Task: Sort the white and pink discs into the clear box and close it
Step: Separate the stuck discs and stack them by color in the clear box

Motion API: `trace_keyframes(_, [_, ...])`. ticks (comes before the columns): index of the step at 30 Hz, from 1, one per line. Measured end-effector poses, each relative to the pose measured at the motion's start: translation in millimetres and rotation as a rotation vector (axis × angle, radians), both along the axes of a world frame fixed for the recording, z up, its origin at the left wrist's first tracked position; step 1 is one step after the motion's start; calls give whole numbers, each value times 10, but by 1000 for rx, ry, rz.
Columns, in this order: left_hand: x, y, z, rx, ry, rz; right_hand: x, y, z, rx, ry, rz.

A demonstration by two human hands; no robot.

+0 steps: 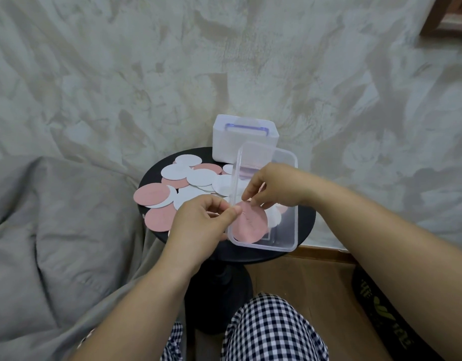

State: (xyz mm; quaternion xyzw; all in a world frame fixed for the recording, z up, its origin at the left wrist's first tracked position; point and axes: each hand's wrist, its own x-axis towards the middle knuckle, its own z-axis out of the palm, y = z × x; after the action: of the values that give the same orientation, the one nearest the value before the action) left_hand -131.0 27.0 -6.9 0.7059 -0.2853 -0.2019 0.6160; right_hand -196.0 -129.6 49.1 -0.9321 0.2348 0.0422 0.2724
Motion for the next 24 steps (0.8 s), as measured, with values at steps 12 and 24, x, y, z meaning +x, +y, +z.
trace_keyframes(12, [14,-142,92,-37,31,15,-358,-18,243,-21,-311,73])
trace_keyframes(24, [-260,-558,97,-109,123,-23,-1186,-127,-599,498,-778,-280])
